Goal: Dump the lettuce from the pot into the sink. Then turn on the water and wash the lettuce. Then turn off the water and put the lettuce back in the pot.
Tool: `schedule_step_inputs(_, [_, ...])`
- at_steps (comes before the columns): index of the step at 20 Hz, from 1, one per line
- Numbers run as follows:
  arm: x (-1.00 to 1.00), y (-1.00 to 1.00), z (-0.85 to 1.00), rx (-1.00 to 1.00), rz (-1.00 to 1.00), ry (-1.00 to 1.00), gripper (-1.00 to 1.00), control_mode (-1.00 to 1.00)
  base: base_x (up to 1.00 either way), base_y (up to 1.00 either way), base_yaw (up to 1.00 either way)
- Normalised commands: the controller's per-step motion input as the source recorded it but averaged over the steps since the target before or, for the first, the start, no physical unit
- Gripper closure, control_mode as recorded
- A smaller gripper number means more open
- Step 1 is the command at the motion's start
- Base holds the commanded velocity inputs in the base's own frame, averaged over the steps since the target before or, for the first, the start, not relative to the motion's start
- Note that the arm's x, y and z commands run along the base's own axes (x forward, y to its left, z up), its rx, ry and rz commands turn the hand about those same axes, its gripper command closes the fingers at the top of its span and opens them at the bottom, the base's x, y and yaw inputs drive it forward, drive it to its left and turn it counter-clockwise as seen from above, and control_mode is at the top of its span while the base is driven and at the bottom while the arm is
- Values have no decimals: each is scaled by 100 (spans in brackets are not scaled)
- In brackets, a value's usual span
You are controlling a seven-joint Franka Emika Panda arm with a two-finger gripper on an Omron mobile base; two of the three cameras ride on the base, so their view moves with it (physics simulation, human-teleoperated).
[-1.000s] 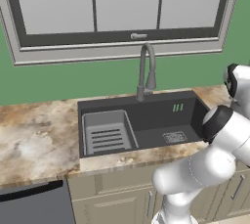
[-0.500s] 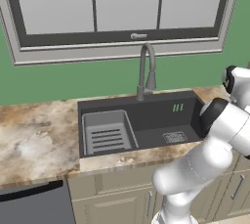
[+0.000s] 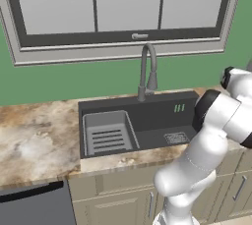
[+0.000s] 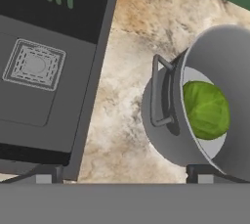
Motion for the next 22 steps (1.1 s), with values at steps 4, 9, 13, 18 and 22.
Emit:
schedule_step_inputs(4, [27, -6, -12, 0, 3, 0, -100, -100, 0, 0, 0])
schedule_step_inputs(9, [20, -10, -9, 0, 0, 0, -100, -100, 0, 0, 0])
schedule_step_inputs(13, [21, -11, -14, 0, 0, 0, -100, -100, 0, 0, 0])
schedule_step_inputs(18, [19, -12, -15, -1, 0, 0, -100, -100, 0, 0, 0])
schedule_step_inputs(22, [11, -19, -12, -2, 0, 0, -100, -100, 0, 0, 0])
